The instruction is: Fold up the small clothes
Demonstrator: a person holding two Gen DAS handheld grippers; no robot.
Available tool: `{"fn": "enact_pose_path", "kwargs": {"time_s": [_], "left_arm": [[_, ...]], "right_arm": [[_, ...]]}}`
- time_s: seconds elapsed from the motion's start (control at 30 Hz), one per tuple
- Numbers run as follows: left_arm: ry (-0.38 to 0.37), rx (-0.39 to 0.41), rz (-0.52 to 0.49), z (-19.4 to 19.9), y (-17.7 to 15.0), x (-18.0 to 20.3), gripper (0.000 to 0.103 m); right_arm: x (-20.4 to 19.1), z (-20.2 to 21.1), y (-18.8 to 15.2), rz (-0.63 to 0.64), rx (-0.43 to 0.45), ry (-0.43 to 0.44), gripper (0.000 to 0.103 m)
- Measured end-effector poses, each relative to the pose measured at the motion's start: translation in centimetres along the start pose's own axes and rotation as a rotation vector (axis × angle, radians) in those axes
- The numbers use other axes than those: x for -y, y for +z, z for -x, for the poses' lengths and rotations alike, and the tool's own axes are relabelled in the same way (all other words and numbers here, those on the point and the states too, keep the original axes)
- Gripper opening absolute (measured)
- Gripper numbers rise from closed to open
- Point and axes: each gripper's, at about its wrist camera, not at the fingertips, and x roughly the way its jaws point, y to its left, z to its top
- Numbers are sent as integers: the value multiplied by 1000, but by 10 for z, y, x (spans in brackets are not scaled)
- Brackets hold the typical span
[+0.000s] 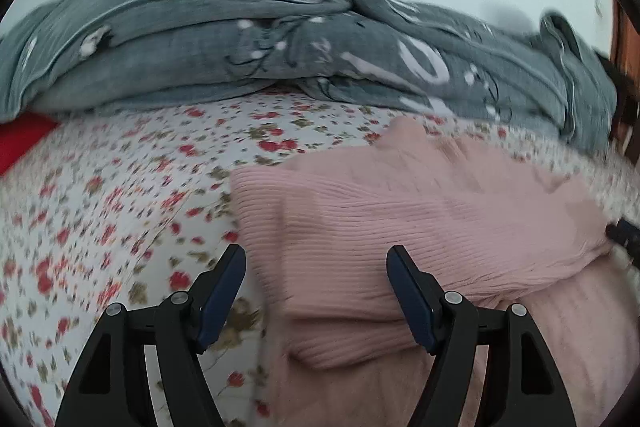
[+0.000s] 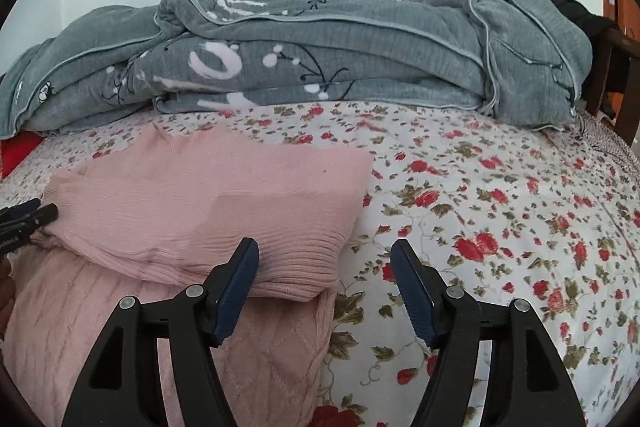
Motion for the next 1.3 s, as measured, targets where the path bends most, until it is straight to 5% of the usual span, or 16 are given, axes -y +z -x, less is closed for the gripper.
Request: {"fn": "enact_pose_path", "kwargs": {"time_s": [0.23, 0.53, 0.77, 0.9, 1.3], "left_arm": [[-65, -31, 135, 33, -33, -37, 71], [3, -19, 117, 108, -82, -44, 68], [-16, -12, 97, 174, -131, -34, 59], [-96, -18, 108, 201, -150, -27, 58], [-172, -147, 19, 195, -193, 7, 58]], "right_arm": [[0, 49, -14, -24, 28, -33, 67], [12, 123, -73, -53, 11, 2, 67], [30, 188, -100, -46, 96, -130, 67], [39, 211, -115, -36, 71, -68, 54], [11, 203, -180, -27, -92, 166, 54]]}}
